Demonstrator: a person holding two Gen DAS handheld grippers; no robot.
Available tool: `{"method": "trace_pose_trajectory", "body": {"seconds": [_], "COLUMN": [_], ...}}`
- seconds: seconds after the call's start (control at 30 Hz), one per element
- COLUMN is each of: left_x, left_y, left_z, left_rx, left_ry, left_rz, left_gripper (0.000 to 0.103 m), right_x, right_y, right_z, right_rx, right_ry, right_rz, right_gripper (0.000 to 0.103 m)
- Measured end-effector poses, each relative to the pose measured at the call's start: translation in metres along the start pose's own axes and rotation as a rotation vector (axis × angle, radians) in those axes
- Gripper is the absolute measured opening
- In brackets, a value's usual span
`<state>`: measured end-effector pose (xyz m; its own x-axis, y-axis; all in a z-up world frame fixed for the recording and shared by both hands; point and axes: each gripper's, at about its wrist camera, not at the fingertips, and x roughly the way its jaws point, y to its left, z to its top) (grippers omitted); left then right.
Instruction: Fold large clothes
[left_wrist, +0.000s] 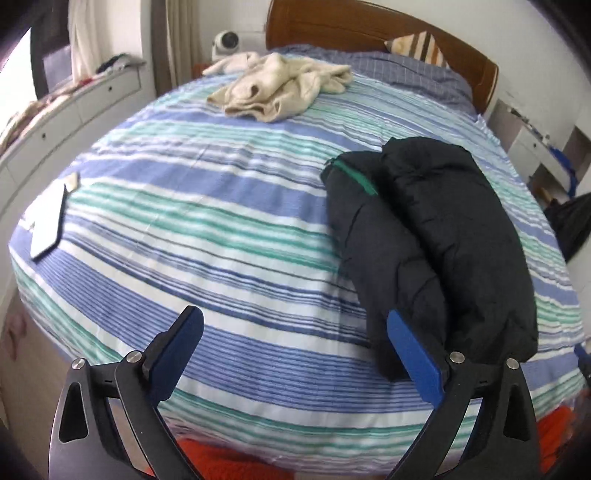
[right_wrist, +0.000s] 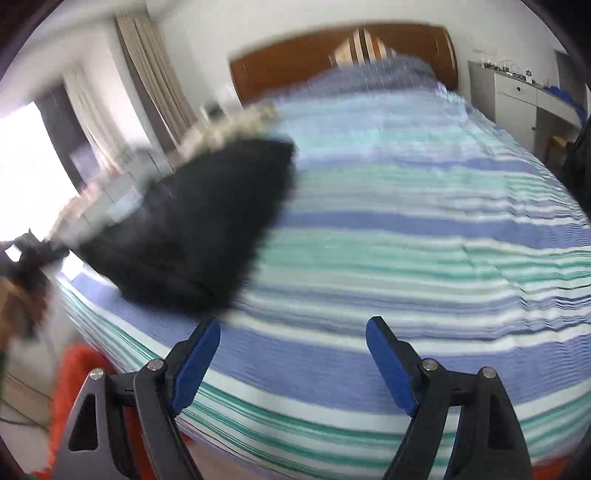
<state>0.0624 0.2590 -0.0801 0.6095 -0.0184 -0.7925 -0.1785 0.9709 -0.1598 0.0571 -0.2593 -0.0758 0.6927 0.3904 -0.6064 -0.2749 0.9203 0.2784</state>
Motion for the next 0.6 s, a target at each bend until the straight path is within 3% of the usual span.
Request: {"method": "trace_pose_trajectory", "body": {"seconds": [0.07,0.17,0.23,0.3,0.4,0.5,0.6], "left_x": [-0.006,-0.011,-0.007,0.002,0.028,0.061,0.085], "left_y": [0.010,0.019,0.015,0.001,-0.014,-0.019,-0.020], "left_z": [-0.003,0.003,0.011,0.018,0.025,0.030,0.033], "left_rx": [-0.043,-0.104,-0.098,-0.042,0.009,-0.051,-0.063], "left_ry": [-0.003,0.020,0.066,0.109,0.154,0.222,0.247], "left_rz": [-0.023,-0.155,-0.359,-0.454,-0.462,-0.626,-0.656], "left_gripper": [0.100,0.100,0.100,0.100,0.100,0.100,0.100], "right_x": [0.005,0.012,0.017,0.020,0.026,0.031,0.040], "right_y": [0.000,0.002,0.000,0.000,0.009,0.026,0.038], "right_z": [0.001,-0.004,-0.005,-0.005,0.003,0.022,0.043], "right_rx": [-0.023,-0.045,-0.024,0.011,0.023,0.008,0.013], "right_ry": [-0.017,0.050,0.078,0.101,0.110,0.096,0.084], "right_rz": [0.008,-0.015,0.005,0.051,0.087,0.143,0.213], "right_gripper": [0.085,0.085,0.085,0.085,0.086,0.086,0.086]}}
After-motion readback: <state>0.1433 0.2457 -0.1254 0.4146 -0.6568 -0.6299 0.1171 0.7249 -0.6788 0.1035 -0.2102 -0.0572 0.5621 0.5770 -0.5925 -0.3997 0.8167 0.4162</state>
